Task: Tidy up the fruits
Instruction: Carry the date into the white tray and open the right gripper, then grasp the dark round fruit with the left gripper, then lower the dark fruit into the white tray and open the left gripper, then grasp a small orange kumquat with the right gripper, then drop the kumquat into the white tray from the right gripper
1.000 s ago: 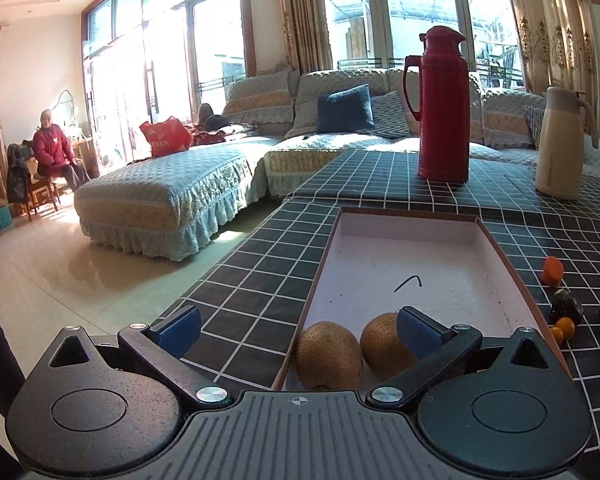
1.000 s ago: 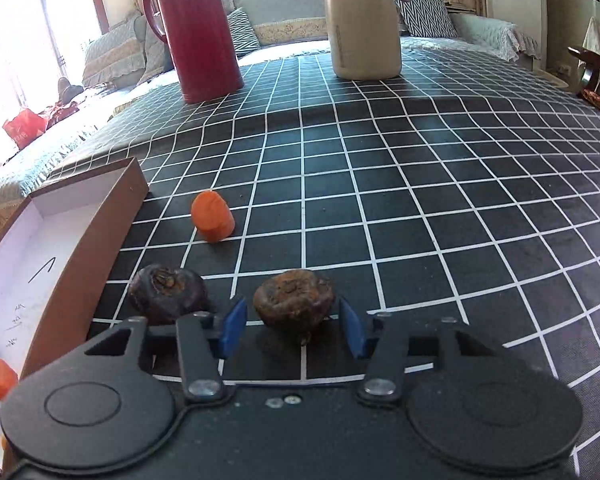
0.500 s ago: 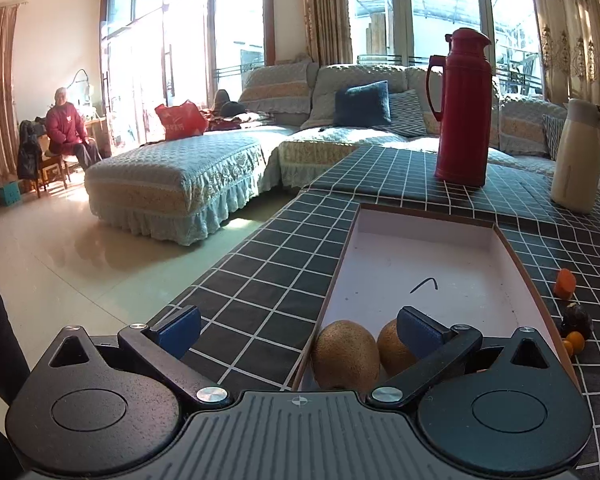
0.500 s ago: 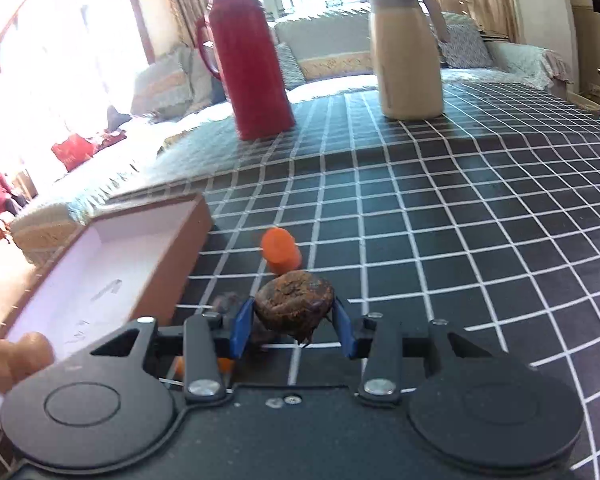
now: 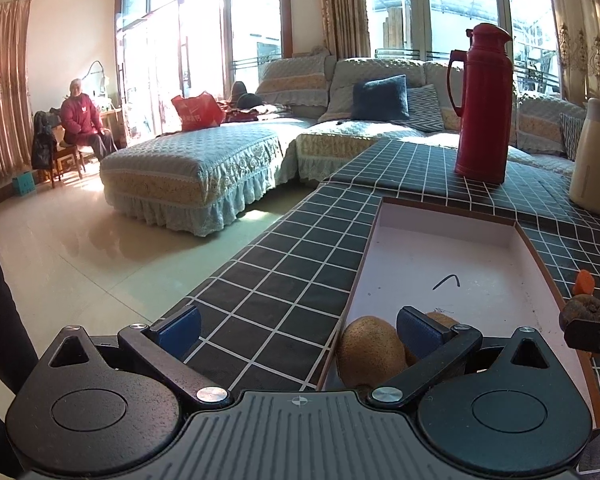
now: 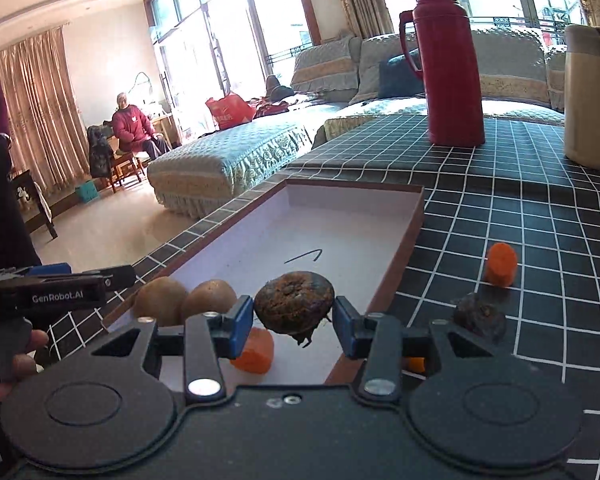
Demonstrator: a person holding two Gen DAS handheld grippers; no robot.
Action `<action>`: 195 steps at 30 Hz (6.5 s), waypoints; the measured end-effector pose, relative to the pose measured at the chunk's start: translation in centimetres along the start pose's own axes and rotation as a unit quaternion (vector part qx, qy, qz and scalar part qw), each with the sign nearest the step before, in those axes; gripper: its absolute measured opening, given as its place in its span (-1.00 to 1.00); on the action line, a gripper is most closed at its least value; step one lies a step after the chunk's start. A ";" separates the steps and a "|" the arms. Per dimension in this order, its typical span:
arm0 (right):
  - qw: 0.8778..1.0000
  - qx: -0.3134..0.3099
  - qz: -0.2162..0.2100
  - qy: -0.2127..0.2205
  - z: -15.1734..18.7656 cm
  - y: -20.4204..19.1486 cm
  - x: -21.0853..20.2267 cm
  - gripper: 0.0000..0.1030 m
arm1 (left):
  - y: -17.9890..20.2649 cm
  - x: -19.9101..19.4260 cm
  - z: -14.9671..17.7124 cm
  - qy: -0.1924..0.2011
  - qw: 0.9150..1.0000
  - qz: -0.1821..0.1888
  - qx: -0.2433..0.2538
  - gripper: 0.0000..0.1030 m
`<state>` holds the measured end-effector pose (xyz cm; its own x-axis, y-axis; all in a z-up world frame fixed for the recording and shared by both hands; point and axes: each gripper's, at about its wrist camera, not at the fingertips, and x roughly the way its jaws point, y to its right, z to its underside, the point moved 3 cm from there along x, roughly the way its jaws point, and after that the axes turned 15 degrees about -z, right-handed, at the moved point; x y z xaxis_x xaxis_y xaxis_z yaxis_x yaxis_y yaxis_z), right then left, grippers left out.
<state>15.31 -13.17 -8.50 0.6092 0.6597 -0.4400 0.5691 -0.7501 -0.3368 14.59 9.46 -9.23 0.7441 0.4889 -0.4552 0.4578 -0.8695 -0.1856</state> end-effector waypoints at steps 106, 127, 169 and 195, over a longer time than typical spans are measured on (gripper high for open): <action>0.984 0.079 0.119 0.110 2.9 6.6 -11.4 0.56 | 13.4 0.4 -1.3 -0.037 0.995 0.072 0.063 -0.12; 0.981 0.097 0.132 0.099 2.5 6.4 -9.3 0.58 | 13.4 0.4 -1.1 -0.028 0.994 0.070 0.078 -0.12; 0.975 0.133 0.179 0.017 2.3 8.2 -2.3 -0.14 | 7.6 -5.3 -0.4 0.062 0.992 0.074 0.087 0.49; 0.985 0.092 0.127 0.065 0.7 5.9 -1.6 -0.59 | 6.1 -3.6 -0.7 0.052 0.996 0.050 0.054 0.52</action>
<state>17.31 -18.70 -10.32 0.7915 0.4415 -0.4226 0.2869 -0.8790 -0.3808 15.06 2.40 -8.10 0.8320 0.3996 -0.3849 0.3282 -0.9138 -0.2392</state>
